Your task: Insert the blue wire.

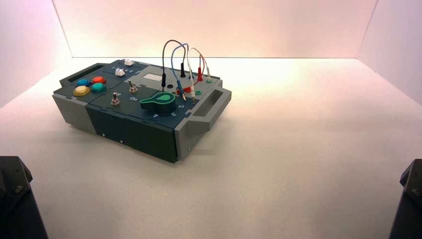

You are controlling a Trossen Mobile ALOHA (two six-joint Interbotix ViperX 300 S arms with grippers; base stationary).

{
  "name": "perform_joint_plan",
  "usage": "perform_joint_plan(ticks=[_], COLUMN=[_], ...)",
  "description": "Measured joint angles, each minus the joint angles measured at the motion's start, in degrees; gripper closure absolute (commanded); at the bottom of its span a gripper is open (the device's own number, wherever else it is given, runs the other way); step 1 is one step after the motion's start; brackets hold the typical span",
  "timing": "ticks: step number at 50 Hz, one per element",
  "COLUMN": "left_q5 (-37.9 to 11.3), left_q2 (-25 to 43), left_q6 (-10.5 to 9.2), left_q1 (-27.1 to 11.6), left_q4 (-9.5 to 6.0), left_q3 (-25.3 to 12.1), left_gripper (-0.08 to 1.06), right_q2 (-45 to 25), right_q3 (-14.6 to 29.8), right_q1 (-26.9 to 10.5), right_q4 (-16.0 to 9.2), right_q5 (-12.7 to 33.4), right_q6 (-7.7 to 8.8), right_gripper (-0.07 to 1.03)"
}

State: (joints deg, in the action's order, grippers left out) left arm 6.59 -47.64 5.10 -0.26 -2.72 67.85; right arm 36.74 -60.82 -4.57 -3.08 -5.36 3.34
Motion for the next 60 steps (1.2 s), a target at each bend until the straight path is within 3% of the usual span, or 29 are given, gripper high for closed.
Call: perform_joint_plan(ticks=[28,35,40,46,50,52,53,60], left_q5=[0.0,-1.1,-4.7,-9.4,-15.6,-16.3,-18.7,-25.6], left_q2=[0.1,-0.1,-0.3,-1.2,-1.8,-1.8,-1.9,-1.9], left_q6=[-0.09,0.00,0.00,0.00,-0.18,-0.18,-0.18,0.26], left_q1=[0.0,0.0,-0.2,-0.7,-2.2,-2.4,-3.3,-6.4], left_q4=[0.00,-0.09,0.00,-0.09,-0.18,-0.18,-0.18,-0.18], left_q3=[-0.1,-0.4,-1.8,-3.7,-6.0,-6.2,-7.2,-9.8], left_gripper=[1.01,1.01,1.01,1.01,1.01,1.01,1.01,1.01], right_q2=[-0.6,-0.5,-0.2,0.2,-0.1,-0.2,-0.3,-1.1], right_q3=[0.2,0.4,1.1,2.3,4.5,4.7,6.0,9.8], right_q1=[0.1,-0.1,-0.8,-4.1,-8.1,-8.6,-10.7,-14.4], right_q4=[0.1,-0.4,-0.7,-0.9,-0.9,-0.9,-0.9,-0.9], right_q5=[1.0,3.2,5.3,8.4,13.2,13.6,15.8,23.6], right_q6=[0.00,-0.09,-0.18,-0.18,-0.18,-0.18,-0.09,-0.18], right_gripper=[0.83,0.83,0.83,0.83,0.83,0.83,0.83,0.83])
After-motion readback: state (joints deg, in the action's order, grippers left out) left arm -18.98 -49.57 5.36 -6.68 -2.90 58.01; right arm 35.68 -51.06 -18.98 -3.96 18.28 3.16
